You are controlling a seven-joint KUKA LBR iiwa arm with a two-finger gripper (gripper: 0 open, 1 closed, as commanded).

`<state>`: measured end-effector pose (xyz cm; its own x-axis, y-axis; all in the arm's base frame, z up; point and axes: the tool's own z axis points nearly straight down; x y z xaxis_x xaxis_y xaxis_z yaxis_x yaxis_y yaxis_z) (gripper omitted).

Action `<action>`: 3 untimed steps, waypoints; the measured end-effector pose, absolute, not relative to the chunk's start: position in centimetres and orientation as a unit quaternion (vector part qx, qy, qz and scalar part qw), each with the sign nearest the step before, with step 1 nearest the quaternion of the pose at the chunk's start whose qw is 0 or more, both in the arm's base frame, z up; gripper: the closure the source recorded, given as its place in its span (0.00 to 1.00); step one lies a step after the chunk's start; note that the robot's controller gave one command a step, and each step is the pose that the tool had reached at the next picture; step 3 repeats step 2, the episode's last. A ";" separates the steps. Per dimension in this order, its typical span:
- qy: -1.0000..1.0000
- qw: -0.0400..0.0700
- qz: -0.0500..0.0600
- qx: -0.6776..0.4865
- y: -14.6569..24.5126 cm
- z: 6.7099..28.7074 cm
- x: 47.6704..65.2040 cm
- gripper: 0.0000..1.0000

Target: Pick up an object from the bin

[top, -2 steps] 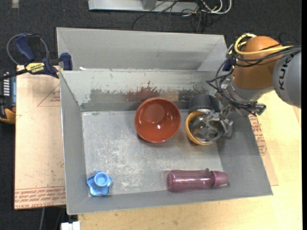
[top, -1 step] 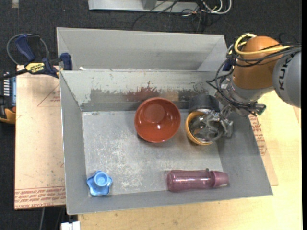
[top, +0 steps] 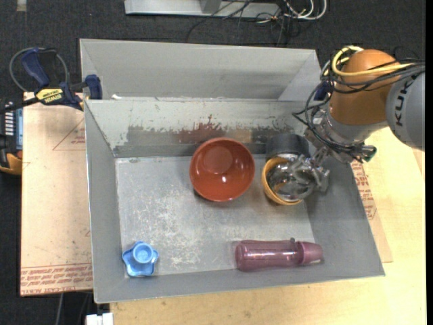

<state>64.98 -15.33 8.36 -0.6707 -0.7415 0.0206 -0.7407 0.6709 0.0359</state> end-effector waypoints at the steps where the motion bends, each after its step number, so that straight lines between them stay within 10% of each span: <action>1: -0.914 0.018 -0.015 0.405 -15.1 10.9 64.7 1.00; 3: -0.914 0.015 -0.014 0.405 -15.1 14.4 64.9 1.00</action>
Offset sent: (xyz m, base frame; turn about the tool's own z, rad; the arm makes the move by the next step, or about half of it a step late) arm -0.0022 0.0019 0.0630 0.0002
